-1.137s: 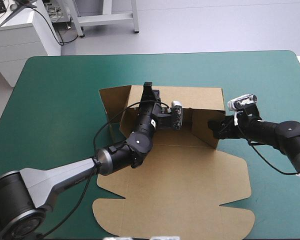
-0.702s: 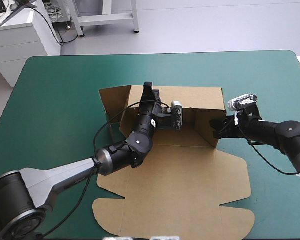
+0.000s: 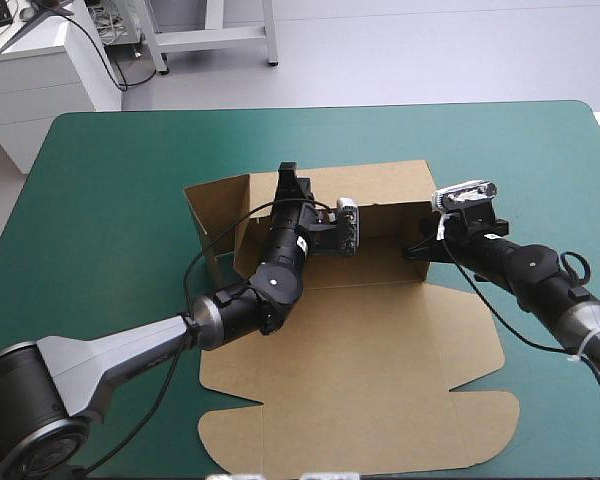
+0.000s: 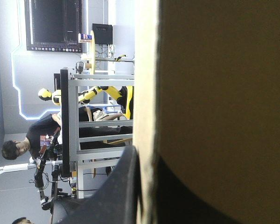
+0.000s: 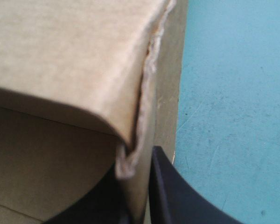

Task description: Fold the box

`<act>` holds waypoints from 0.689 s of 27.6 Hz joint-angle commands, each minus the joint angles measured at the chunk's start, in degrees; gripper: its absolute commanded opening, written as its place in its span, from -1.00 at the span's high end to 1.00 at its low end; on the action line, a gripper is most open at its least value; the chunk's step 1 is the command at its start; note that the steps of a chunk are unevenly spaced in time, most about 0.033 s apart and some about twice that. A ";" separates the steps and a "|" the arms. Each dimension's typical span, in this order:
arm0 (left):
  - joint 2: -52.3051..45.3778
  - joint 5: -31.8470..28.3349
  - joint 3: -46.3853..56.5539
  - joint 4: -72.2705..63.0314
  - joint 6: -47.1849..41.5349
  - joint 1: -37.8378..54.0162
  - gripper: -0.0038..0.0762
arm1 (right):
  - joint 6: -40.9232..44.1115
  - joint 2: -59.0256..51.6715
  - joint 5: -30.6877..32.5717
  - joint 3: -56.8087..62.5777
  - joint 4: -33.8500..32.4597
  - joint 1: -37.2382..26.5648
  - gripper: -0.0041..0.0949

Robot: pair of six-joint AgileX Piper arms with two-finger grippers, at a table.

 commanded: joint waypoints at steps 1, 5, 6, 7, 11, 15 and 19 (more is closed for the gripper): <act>-2.18 -3.67 -1.03 1.57 -0.75 -0.63 0.92 | 0.71 -1.88 4.30 -1.53 2.03 1.22 0.91; -1.70 -4.15 -1.03 1.57 -0.75 -0.63 0.92 | 4.92 -1.88 3.78 -1.53 0.19 1.22 0.91; -1.70 -4.29 -1.03 1.57 -0.75 -0.63 0.92 | 6.41 -1.88 3.81 -1.53 -0.81 1.22 0.91; -1.70 -4.29 -1.03 1.57 -0.75 -0.63 0.92 | 7.43 -1.88 3.81 -1.53 -1.91 1.22 0.91; -1.70 -4.29 -1.03 1.57 -0.75 -0.51 0.89 | 15.32 -1.88 4.36 -1.53 -10.66 1.22 0.91; -1.70 -4.81 -1.03 1.57 -0.75 -0.51 0.64 | 23.77 -1.88 5.32 -1.53 -19.18 1.22 0.91; -1.70 -5.47 -1.03 1.57 -1.19 -0.51 0.18 | 27.69 -1.88 7.06 -2.10 -23.81 1.22 0.91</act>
